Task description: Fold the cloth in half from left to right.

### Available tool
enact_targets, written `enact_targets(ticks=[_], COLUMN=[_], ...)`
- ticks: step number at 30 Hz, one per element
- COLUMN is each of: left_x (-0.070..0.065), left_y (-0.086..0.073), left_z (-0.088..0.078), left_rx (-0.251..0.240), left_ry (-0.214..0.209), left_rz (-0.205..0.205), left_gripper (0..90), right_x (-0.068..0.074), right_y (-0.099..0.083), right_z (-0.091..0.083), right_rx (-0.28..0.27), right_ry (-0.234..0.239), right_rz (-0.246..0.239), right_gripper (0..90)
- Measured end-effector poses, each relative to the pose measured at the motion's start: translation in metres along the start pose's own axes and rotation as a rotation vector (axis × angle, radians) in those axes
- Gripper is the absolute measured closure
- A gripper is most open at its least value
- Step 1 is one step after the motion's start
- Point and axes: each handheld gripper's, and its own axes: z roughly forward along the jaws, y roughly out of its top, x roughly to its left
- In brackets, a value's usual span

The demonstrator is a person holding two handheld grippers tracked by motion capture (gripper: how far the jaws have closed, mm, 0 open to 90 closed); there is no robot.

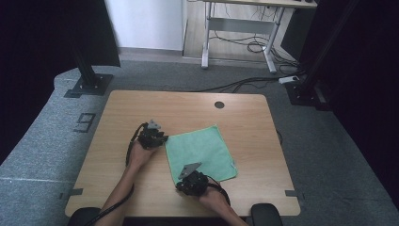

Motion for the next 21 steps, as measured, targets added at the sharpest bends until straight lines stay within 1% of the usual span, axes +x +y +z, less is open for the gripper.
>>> enact_targets(ticks=[1,3,4,8,11,15,18,21], left_x=[-0.001,-0.002,-0.002,0.000,0.002,0.005,0.010,0.014], left_y=[0.000,0.000,0.000,-0.002,-0.005,-0.009,-0.013,-0.017], left_z=[0.000,0.000,0.000,-0.001,-0.005,-0.013,-0.020,-0.028], left_rx=[0.000,-0.001,-0.001,-0.002,-0.001,0.013,0.026,0.030], left_ry=[-0.010,-0.028,-0.030,-0.041,-0.029,-0.010,0.005,0.014], left_rz=[-0.005,-0.027,-0.034,-0.061,-0.065,-0.069,-0.070,-0.079], left_gripper=[74.3,82.8,84.9,86.0,86.1,86.1,86.0,86.0], right_x=[0.000,0.000,0.000,0.001,0.002,0.002,0.005,0.008], right_y=[0.000,0.000,0.000,0.001,0.001,0.004,0.008,0.015], right_z=[0.000,0.000,0.000,-0.001,-0.001,0.001,0.003,0.007], right_rx=[0.000,0.000,0.002,0.010,0.010,0.003,-0.001,-0.007], right_ry=[0.000,0.000,0.000,-0.003,-0.001,0.015,0.031,0.044], right_rz=[0.000,0.003,0.001,-0.009,-0.010,-0.007,-0.010,-0.019], right_gripper=[84.0,84.3,84.3,84.3,84.2,84.1,84.0,83.9])
